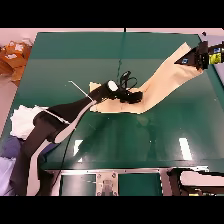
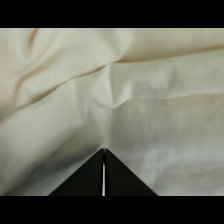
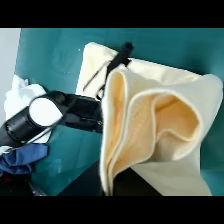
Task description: Fold the shirts.
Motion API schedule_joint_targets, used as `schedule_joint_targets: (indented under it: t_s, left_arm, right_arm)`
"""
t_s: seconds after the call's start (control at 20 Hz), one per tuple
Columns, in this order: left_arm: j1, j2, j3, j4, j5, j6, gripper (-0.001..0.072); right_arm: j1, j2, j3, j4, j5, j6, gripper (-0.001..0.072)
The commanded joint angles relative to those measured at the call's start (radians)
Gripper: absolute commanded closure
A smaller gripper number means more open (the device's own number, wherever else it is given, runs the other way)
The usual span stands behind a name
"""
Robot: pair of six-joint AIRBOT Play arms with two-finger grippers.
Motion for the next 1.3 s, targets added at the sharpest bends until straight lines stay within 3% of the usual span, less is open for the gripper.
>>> schedule_joint_targets:
  t_s: [0.0,0.25,0.5,0.7,0.75,0.8,0.85,0.9,1.05,1.25]
  left_arm:
    - [0.097,0.030,0.055,-0.015,-0.232,0.036,0.0688]
    - [0.343,0.123,0.240,-0.008,-0.639,0.043,0.0689]
    - [0.585,0.282,0.248,-0.011,-0.724,0.062,0.0688]
    - [0.709,0.342,0.247,-0.012,-0.768,0.124,0.0688]
    - [0.726,0.345,0.245,-0.011,-0.782,0.135,0.0688]
    - [0.739,0.344,0.241,-0.011,-0.800,0.148,0.0688]
    - [0.747,0.344,0.232,-0.011,-0.817,0.160,0.0688]
    - [0.751,0.344,0.220,-0.011,-0.828,0.167,0.0688]
    - [0.751,0.344,0.208,-0.003,-0.846,0.175,0.0688]
    - [0.751,0.344,0.208,-0.004,-0.846,0.174,0.0688]
  right_arm:
    - [0.015,0.003,-0.018,-0.002,-0.011,0.014,0.0699]
    - [0.143,0.003,-0.059,-0.002,-0.141,0.087,0.0698]
    - [0.436,-0.016,-0.194,-0.002,-0.453,0.182,0.0699]
    - [0.745,-0.155,-0.221,0.002,-0.791,0.233,0.0695]
    - [0.817,-0.204,-0.221,0.011,-0.901,0.244,0.0611]
    - [0.884,-0.255,-0.221,0.031,-1.019,0.243,0.0481]
    - [0.943,-0.306,-0.220,0.052,-1.139,0.243,0.0263]
    - [0.978,-0.341,-0.220,0.072,-1.223,0.243,0.0167]
    - [0.933,-0.345,-0.217,0.070,-1.205,0.242,0.0167]
    - [0.698,-0.248,-0.216,-0.061,-0.927,0.241,0.0167]
